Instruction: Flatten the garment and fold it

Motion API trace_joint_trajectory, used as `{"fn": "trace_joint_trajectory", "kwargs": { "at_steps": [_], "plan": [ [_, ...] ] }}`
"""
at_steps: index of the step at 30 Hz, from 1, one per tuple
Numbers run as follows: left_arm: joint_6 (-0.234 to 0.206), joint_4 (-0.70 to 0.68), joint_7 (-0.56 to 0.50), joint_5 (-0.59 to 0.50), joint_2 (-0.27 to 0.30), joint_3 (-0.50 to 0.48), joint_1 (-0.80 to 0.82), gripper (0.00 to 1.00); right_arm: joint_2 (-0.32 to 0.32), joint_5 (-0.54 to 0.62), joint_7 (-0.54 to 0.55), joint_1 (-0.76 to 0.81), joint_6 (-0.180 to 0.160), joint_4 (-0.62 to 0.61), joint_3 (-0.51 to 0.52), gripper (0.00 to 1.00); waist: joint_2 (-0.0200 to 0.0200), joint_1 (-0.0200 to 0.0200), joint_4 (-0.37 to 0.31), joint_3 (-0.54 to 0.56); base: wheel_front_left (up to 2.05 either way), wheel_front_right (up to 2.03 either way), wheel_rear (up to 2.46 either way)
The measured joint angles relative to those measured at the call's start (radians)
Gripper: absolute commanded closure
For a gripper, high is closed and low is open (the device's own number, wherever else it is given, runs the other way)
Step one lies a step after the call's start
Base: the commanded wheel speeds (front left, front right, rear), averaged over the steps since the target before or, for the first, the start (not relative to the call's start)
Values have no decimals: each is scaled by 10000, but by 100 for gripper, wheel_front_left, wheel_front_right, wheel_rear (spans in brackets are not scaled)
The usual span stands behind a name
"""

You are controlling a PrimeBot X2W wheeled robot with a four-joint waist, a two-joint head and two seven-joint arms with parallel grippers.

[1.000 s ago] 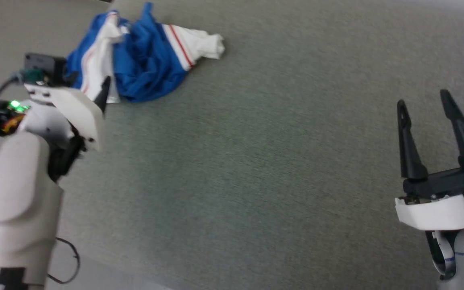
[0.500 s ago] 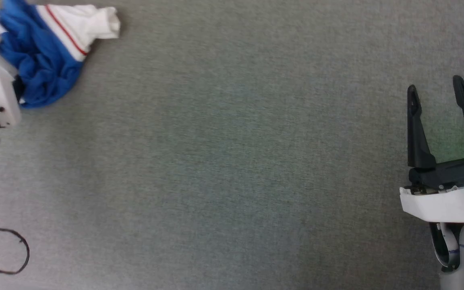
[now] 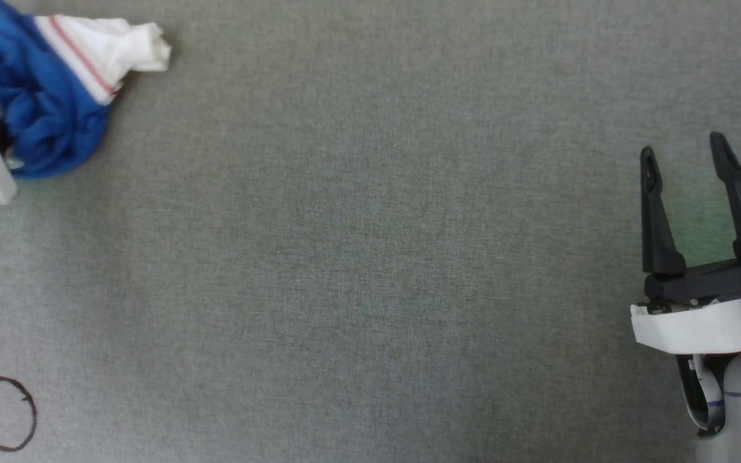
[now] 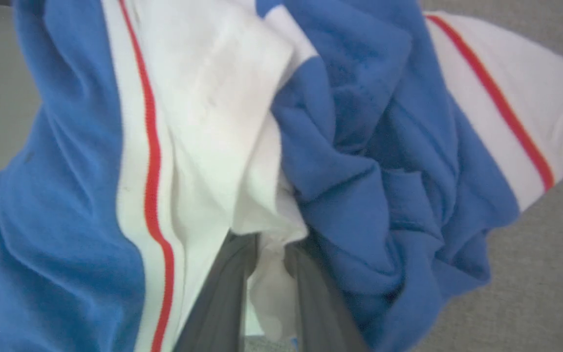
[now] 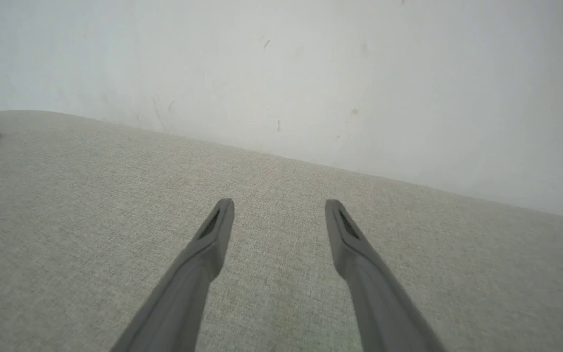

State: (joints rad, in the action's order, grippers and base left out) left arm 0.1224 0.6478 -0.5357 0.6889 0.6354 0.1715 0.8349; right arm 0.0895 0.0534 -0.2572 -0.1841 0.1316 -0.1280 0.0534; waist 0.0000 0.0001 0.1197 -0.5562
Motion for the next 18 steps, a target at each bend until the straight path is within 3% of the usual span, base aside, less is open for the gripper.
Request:
{"fn": "trace_joint_trajectory", "kwargs": {
  "at_steps": [11,18],
  "plan": [
    [17,-1189,3766,-86,15,33,223,100,-265,-21,0,610,0,462,399,0,0,-1,92,2029,0,0,0],
    [10,-2606,4869,-652,-407,495,813,100,-351,-86,0,944,0,573,604,0,0,-3,-15,3302,0,0,0]
  ]
}}
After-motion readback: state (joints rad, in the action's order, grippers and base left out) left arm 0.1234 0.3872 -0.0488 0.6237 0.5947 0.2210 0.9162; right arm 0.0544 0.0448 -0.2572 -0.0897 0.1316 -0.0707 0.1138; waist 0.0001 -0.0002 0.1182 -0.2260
